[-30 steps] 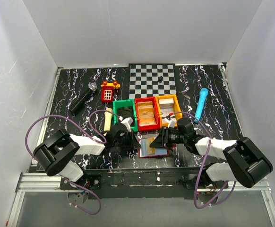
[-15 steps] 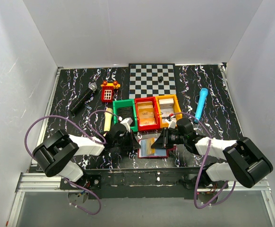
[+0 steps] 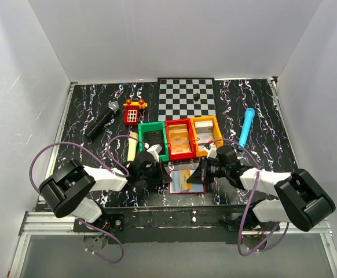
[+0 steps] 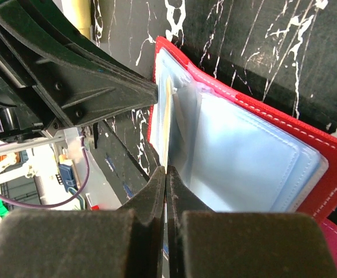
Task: Take the credit cards out of the card holder
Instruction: Remove the credit card from the card holder.
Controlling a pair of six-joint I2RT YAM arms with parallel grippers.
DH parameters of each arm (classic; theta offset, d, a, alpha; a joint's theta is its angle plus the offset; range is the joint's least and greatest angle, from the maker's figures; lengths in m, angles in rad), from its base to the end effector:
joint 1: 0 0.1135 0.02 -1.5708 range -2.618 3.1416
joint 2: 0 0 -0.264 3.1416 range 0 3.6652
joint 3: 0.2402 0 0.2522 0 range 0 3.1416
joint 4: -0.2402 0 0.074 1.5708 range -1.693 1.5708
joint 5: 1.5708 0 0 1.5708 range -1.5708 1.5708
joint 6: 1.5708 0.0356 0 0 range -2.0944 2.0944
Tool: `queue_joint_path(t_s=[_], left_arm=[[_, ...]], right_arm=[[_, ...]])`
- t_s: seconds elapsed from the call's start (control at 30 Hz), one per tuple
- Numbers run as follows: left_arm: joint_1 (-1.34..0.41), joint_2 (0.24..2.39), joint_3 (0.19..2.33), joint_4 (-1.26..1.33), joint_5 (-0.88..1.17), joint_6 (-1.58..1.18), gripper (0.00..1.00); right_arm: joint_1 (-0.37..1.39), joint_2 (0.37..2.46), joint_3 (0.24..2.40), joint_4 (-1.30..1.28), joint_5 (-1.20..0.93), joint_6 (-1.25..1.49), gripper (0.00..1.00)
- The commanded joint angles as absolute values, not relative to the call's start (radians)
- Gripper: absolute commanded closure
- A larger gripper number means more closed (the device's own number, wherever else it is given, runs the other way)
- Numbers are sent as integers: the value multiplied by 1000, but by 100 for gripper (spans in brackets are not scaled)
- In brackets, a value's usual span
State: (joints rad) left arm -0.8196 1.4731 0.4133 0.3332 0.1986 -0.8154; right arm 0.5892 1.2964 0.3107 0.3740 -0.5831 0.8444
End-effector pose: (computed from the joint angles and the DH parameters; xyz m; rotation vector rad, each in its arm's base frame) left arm 0.1640 -0.1859 0.1196 0.1181 2.5198 -0.9973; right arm 0.1709 0.1378 0.1370 -0.0666 2.4486 1.3745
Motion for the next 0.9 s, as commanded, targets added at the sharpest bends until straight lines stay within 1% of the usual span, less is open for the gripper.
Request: queue_joint_path(t_s=[0.0, 0.63, 0.67, 0.7, 0.87], left_arm=[[-816, 1465, 368, 181, 124, -793, 100], [-815, 1408, 368, 147, 104, -787, 100], [-815, 1404, 371, 147, 107, -787, 99], [-815, 1402, 374, 147, 113, -785, 94], [-813, 1368, 411, 120, 136, -762, 70]], right_arm=[[577, 1253, 330, 327, -589, 805, 99], [534, 1152, 328, 190, -569, 759, 99], [531, 1141, 328, 180, -568, 755, 99], [528, 1134, 328, 169, -565, 753, 99], [520, 1069, 336, 106, -546, 733, 99]])
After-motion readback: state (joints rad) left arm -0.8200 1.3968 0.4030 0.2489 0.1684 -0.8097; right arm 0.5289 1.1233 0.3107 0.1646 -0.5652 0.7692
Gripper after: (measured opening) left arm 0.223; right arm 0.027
